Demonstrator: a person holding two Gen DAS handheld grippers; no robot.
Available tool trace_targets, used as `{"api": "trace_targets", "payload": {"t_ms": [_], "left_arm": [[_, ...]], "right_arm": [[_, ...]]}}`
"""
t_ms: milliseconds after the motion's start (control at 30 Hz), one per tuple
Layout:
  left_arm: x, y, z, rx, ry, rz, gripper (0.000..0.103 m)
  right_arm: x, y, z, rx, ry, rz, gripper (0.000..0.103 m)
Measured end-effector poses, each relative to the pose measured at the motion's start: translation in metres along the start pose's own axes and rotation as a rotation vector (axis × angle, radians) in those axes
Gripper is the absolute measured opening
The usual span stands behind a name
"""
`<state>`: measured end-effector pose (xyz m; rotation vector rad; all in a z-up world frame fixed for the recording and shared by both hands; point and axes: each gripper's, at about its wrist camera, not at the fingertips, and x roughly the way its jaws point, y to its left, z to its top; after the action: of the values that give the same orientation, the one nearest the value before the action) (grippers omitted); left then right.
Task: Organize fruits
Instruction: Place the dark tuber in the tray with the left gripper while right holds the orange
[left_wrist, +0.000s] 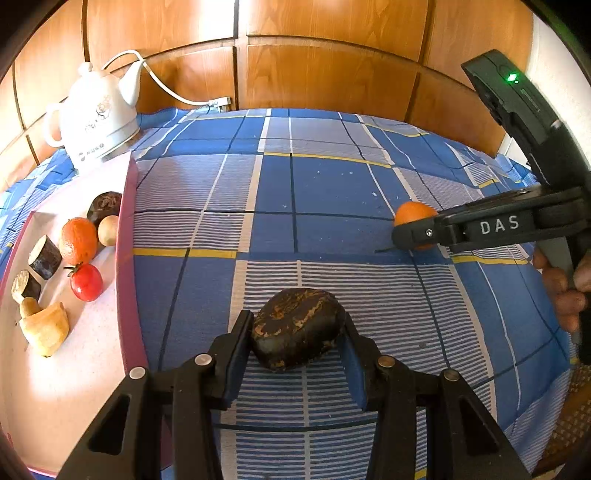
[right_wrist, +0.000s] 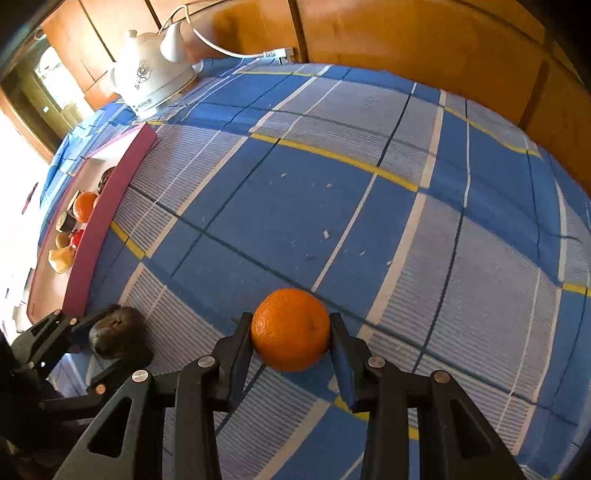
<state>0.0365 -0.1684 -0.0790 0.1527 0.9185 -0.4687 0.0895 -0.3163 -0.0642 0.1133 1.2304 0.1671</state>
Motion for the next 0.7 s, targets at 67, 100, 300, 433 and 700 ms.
{"api": "trace_targets", "payload": {"t_ms": [67,100,300,433,700], "left_arm": [[-0.001,0.001,0.001,-0.004,0.005,0.007,0.045],[-0.002,0.001,0.000,-0.005,0.006,0.011,0.045],[-0.015,0.002,0.001,-0.015,-0.009,0.025,0.045],[-0.030,0.005,0.008,-0.024,-0.037,0.039,0.045],[-0.056,0.014,0.016,-0.051,-0.087,0.054,0.045]], "right_arm": [[0.000,-0.002,-0.001,0.006,-0.006,0.011,0.040],[-0.001,-0.002,-0.001,0.005,-0.007,0.014,0.040],[0.001,-0.001,0.000,0.000,-0.012,0.016,0.040],[0.000,-0.003,-0.002,0.007,-0.012,0.025,0.040],[0.000,-0.003,-0.002,0.005,-0.013,0.026,0.040]]}}
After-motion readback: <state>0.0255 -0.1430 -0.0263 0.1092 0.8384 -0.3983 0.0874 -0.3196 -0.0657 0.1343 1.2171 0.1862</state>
